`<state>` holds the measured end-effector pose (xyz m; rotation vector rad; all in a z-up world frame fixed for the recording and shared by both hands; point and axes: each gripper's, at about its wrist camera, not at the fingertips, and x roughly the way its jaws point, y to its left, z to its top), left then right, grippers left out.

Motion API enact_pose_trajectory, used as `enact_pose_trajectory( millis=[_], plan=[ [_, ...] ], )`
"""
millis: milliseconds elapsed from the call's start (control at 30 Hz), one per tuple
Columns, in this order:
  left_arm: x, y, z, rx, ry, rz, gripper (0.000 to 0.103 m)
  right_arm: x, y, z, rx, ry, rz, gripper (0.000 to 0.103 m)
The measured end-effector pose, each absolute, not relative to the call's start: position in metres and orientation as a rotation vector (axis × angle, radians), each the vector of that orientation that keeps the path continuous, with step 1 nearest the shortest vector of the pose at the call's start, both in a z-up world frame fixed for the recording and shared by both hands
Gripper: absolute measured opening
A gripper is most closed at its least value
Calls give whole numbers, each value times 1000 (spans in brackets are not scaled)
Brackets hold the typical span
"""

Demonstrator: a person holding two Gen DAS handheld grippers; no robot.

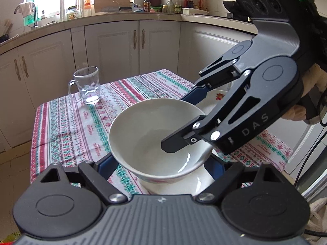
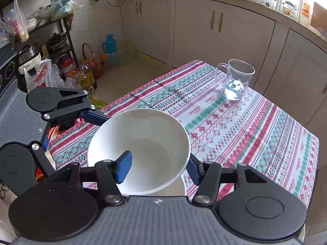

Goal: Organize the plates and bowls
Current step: 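Lower the nested bowls into the third bowl and open the right gripper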

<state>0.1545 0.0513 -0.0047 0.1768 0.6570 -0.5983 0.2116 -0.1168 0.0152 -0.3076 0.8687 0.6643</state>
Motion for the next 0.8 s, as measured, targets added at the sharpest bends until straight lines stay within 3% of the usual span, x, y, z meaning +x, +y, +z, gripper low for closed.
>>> enact_pose_trajectory(
  millis=[800],
  plan=[
    [151,41,-21,167,722,-631,90,197,-135,-15,-243,916,639,65]
  ],
)
